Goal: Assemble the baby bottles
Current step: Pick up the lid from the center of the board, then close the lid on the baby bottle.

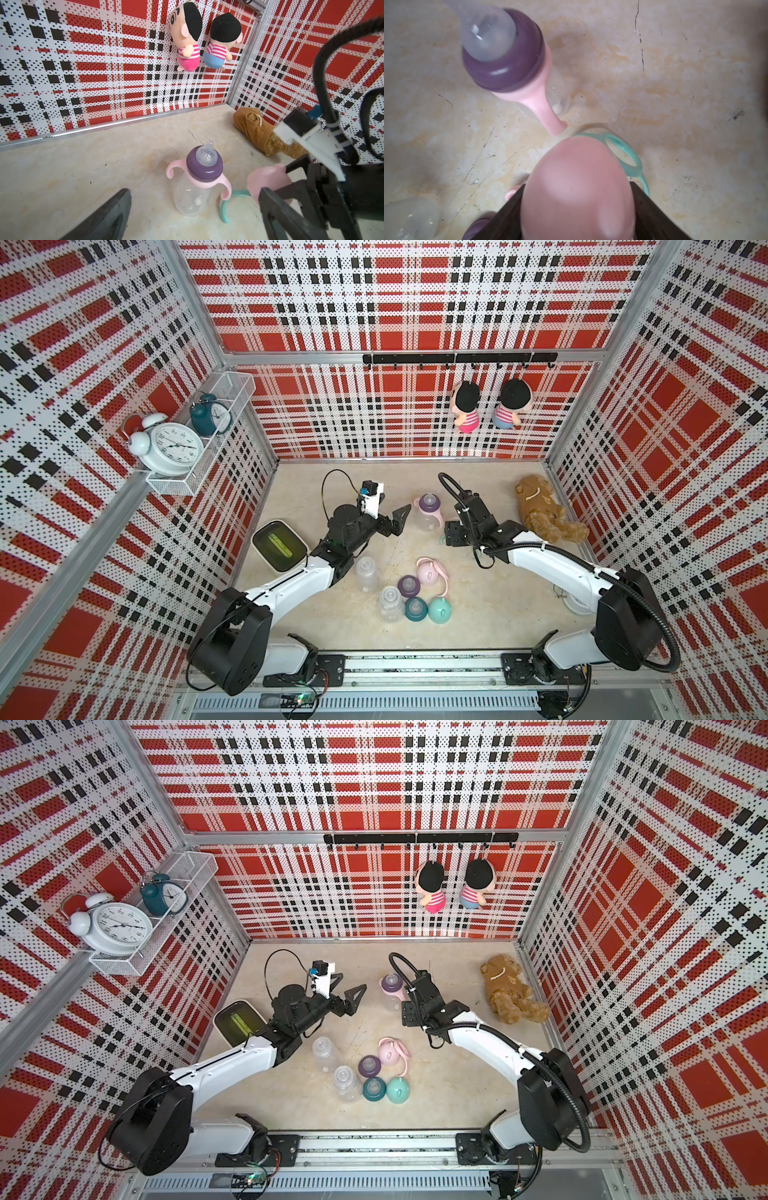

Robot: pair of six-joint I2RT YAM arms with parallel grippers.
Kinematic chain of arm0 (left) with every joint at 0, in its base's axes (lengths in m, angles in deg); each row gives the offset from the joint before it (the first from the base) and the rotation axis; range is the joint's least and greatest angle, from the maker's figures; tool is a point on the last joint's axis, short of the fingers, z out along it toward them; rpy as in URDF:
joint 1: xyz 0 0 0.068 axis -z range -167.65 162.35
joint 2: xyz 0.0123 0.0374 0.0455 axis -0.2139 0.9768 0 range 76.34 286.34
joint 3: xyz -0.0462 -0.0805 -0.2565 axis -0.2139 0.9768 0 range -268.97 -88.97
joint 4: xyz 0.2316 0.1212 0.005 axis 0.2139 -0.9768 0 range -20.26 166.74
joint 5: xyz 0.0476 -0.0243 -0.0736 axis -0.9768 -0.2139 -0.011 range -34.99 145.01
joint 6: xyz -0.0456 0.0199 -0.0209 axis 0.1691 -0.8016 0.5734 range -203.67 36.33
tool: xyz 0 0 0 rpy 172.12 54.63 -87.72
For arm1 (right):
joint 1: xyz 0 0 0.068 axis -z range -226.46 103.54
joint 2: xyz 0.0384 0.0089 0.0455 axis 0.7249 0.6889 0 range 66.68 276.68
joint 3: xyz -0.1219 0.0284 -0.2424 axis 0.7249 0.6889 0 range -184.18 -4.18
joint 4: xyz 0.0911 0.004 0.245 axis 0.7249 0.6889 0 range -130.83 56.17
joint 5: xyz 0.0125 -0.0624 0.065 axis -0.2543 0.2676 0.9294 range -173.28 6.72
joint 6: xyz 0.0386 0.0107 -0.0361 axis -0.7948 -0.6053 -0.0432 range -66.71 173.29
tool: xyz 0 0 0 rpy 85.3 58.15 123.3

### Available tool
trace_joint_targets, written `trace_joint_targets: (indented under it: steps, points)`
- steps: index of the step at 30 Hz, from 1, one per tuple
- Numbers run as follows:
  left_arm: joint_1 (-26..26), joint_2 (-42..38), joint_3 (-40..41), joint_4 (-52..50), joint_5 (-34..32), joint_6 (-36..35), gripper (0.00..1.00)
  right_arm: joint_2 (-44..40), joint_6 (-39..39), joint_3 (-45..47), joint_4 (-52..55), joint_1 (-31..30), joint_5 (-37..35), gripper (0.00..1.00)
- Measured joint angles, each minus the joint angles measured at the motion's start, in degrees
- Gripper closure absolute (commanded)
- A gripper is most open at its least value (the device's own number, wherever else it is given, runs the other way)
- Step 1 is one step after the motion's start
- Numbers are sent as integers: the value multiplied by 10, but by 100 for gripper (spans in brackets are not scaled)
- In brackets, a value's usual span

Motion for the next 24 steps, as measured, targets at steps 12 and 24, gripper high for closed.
trace_joint_targets:
  steps: [12, 24]
  points:
    - [0, -12, 5, 0, -2, 3, 2, 94, 92, -226, 58, 16, 16, 26]
    - [-2, -19, 7, -3, -9, 3, 2, 206, 151, -321, 68, 23, 61, 26]
